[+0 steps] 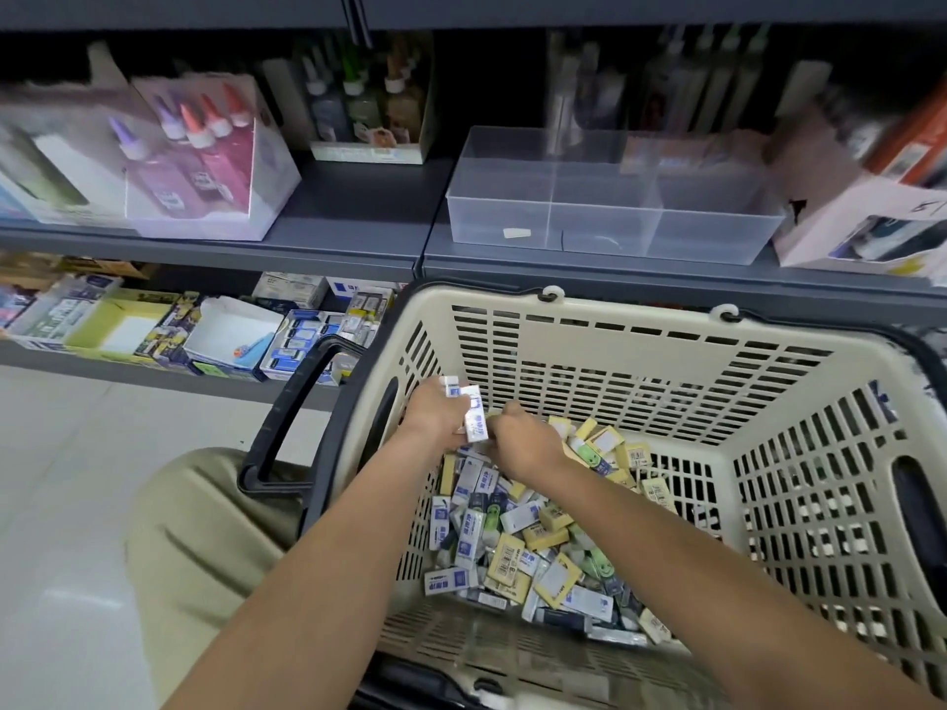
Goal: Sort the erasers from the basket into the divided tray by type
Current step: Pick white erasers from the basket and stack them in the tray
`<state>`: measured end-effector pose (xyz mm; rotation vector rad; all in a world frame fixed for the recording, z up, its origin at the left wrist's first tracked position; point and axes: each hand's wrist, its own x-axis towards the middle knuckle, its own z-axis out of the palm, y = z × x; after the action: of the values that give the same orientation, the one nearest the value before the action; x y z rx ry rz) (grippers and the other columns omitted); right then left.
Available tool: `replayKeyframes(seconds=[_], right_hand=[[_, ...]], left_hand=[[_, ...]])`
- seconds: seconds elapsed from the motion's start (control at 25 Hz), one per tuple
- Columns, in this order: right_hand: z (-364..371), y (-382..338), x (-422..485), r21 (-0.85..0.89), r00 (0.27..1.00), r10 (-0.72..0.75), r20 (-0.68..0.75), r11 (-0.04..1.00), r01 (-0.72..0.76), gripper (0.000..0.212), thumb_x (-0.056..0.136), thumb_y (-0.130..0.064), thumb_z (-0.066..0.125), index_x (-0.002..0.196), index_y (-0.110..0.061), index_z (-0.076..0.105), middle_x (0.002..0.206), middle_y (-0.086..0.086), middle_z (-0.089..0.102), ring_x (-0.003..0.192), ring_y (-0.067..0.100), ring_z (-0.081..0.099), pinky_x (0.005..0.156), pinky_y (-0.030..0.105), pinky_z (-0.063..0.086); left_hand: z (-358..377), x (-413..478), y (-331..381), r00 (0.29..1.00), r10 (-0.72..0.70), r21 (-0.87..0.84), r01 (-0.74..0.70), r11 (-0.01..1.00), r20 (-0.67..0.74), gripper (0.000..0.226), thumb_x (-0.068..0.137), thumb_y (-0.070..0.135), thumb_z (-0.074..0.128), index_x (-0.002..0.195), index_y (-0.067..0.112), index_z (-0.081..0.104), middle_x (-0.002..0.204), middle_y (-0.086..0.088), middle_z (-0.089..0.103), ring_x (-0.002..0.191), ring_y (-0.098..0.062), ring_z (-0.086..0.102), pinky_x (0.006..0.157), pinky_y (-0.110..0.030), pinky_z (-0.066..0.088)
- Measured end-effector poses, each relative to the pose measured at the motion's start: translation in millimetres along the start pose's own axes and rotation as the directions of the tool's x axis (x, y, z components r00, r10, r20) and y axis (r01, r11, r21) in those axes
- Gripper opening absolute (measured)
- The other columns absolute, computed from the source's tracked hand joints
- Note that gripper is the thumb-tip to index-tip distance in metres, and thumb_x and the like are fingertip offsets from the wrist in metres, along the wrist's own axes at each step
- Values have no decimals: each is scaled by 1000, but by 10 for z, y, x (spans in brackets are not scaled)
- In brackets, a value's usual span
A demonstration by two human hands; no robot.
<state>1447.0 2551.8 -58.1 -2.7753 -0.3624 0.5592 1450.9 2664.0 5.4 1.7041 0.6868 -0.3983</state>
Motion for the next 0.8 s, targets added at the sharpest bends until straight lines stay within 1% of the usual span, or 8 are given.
replayKeyframes(seconds=[0.12,0.2,0.28,0.4,0.48,0.56,0.72,0.8], right_hand=[[-116,26,61,212,1000,6,-3,977,-5,17,87,-24,59,98,-12,65,98,5,60,86,23,59,67,30,48],[-252,55,77,391,996,90,-7,917,-80,11,86,-21,62,92,-12,66,90,2,63,79,19,59,65,27,48],[-389,99,44,581,982,186,32,796,-169,4,86,-15,62,89,-13,64,88,4,64,77,18,64,66,30,55],[-540,162,-73,798,959,268,95,556,-234,15,87,-10,63,102,-6,63,88,6,66,72,13,65,60,24,55],[-602,179,-182,838,957,267,111,493,-235,17,85,-12,65,101,-6,64,84,6,68,67,11,63,54,20,49],[-634,234,-290,823,956,275,105,515,-239,10,84,-17,67,91,-10,66,78,6,68,63,11,60,54,21,46],[-685,432,-534,832,959,268,90,508,-221,8,83,-19,68,87,-12,68,76,5,67,61,11,57,56,22,45],[-686,500,-613,842,960,268,78,498,-208,8,83,-19,69,86,-12,68,76,3,68,59,7,58,54,20,46]], left_hand=[[-94,94,-35,996,33,50,-29,998,-78,18,90,-3,49,79,10,48,99,-20,60,91,-33,62,84,-52,53],[-141,139,-35,992,38,32,-34,999,-121,14,91,-2,48,84,9,50,103,-21,62,94,-34,63,85,-52,53],[-174,171,-21,993,11,5,-10,1000,-119,11,93,2,47,99,9,52,103,-21,62,90,-32,62,85,-51,53],[-153,134,44,998,-53,-102,50,994,-29,12,96,6,47,106,10,51,97,-16,60,84,-29,61,70,-47,55],[-57,67,73,990,-64,-244,93,965,123,14,96,9,48,110,8,52,103,-17,62,94,-31,62,64,-41,55],[62,3,58,960,-19,-376,129,917,281,18,95,15,53,111,8,53,98,-15,66,88,-26,65,65,-37,56],[265,-53,35,900,47,-377,134,916,433,21,83,3,66,100,9,57,88,-9,70,81,-19,67,78,-32,56],[345,-68,58,890,3,-338,170,925,455,24,80,1,69,99,10,58,80,-5,71,75,-18,67,70,-29,57]])
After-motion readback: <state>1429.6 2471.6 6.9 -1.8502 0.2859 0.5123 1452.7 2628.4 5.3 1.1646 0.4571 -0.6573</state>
